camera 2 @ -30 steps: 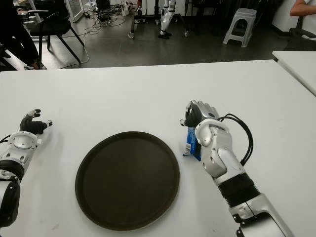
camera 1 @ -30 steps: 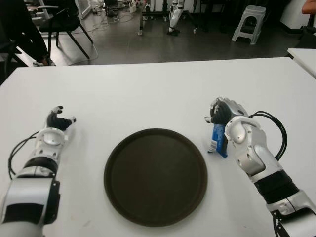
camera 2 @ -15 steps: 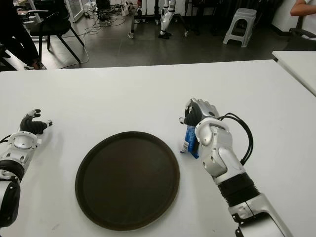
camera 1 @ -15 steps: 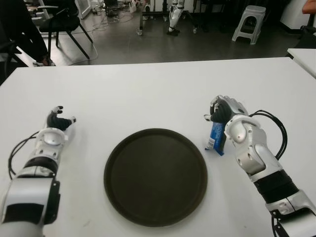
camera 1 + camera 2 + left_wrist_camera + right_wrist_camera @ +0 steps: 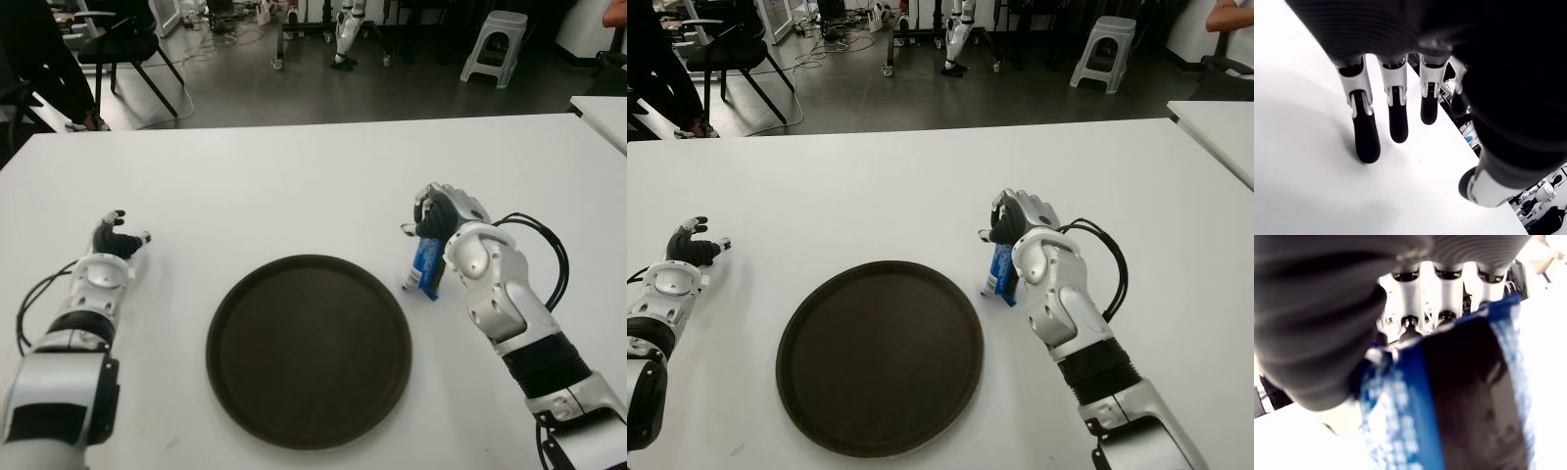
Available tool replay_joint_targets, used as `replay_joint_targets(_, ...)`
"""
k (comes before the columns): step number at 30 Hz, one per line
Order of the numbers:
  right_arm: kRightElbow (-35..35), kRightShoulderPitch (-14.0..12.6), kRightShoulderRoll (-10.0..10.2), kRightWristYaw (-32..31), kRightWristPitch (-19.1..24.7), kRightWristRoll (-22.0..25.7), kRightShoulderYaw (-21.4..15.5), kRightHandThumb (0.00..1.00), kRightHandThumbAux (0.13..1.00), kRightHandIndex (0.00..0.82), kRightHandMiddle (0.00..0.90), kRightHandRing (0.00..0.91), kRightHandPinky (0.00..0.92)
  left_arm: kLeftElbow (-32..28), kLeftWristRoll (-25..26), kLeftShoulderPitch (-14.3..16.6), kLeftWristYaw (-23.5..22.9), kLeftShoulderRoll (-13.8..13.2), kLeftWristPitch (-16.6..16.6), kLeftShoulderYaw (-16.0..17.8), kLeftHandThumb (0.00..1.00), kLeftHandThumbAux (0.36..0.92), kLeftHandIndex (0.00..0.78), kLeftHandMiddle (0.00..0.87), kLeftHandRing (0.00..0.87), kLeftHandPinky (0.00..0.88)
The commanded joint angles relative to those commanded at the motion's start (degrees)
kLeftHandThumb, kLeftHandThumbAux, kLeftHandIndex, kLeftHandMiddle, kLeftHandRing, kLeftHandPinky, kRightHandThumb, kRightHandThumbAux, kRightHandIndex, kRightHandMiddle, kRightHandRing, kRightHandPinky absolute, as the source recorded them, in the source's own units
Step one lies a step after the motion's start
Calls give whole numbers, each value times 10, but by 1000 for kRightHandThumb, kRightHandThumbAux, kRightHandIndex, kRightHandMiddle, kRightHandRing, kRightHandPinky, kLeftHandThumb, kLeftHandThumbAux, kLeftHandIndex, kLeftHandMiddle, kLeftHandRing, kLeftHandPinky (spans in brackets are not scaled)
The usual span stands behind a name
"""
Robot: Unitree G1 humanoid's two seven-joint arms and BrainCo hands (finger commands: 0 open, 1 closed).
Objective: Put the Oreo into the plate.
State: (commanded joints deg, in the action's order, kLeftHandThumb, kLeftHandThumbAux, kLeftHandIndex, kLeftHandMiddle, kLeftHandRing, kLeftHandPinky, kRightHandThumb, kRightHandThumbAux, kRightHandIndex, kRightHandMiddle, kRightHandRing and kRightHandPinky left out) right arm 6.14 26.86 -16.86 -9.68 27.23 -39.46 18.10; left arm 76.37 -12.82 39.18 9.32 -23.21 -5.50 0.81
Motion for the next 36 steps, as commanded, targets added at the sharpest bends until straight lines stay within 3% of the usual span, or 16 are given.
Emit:
replay_joint_targets(11, 6, 24, -2, 0, -19, 8, -11, 369, 814, 656, 793, 799, 796, 1, 4, 1, -8, 0, 2, 3, 243, 756, 38, 133, 178, 205)
replay_joint_targets(19, -20, 47, -2, -15, -2, 7, -23, 360, 819, 688, 807, 808, 800, 0, 0, 1, -7, 0, 3, 1, 250, 761, 38, 133, 172, 196)
replay_joint_targets(36, -18, 72, -2, 26, -35, 10, -43, 359, 834, 671, 807, 807, 798, 1, -6, 2, 3, 0, 8, -7, 249, 764, 52, 139, 185, 211)
